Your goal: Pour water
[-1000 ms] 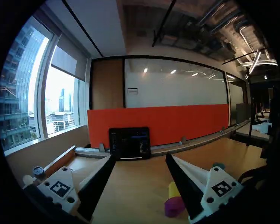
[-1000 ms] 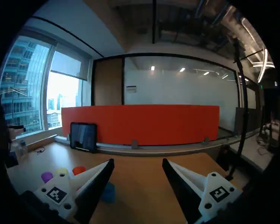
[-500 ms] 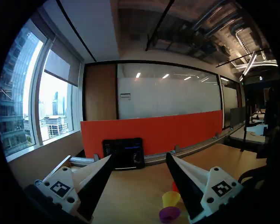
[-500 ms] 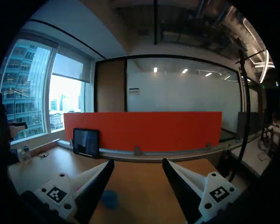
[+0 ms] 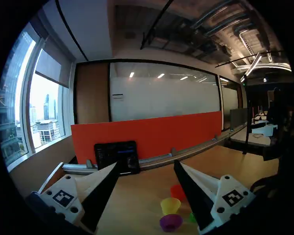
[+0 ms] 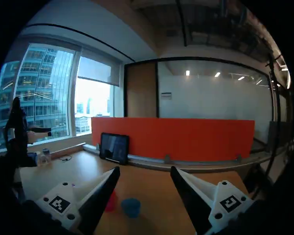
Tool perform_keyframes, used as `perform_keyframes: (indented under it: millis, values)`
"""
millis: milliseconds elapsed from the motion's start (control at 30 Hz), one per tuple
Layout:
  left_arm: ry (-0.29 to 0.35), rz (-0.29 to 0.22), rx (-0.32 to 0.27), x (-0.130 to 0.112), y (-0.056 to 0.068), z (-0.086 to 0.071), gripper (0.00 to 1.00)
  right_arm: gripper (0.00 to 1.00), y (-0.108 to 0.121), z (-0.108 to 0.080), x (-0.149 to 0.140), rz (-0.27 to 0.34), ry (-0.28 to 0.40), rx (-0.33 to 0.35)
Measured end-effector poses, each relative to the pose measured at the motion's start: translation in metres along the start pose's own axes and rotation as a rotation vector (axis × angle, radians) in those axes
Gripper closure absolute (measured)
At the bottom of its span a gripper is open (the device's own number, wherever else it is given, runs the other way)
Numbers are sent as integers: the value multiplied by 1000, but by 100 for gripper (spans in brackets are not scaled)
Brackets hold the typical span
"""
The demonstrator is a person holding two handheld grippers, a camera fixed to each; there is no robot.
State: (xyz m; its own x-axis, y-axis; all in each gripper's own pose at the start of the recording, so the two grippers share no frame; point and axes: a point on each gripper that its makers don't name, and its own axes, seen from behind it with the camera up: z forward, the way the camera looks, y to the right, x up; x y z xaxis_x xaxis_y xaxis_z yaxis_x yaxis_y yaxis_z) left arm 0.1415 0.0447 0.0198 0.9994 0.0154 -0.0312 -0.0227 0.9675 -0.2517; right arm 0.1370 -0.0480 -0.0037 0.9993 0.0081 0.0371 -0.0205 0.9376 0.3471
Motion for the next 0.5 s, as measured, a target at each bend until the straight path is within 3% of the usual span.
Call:
perform_keyframes:
  millis: [267, 500]
  values:
    - [-6, -34, -107, 2, 21, 1, 1, 0, -17, -3, 3, -4, 3, 87]
    - [-31, 14, -160, -8, 34, -1, 1, 0, -22, 0, 1, -35, -30, 118]
